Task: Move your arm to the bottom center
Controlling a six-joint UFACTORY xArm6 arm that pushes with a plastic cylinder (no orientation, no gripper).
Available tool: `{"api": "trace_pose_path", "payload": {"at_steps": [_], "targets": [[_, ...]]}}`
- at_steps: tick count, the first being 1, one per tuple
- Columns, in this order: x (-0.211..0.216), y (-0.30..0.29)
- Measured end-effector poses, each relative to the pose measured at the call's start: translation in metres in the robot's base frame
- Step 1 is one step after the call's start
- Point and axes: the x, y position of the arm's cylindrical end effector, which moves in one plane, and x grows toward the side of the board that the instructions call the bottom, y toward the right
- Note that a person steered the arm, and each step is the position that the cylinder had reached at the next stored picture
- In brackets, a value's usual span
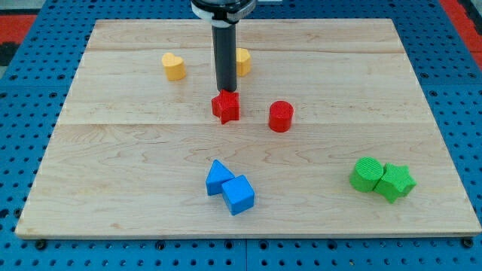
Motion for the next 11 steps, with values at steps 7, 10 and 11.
{"api": "trace_pose_path", "payload": {"at_steps": [7,10,11], "targets": [[0.079,-0.146],[0.239,-0.133],[0.238,-0.098]]}}
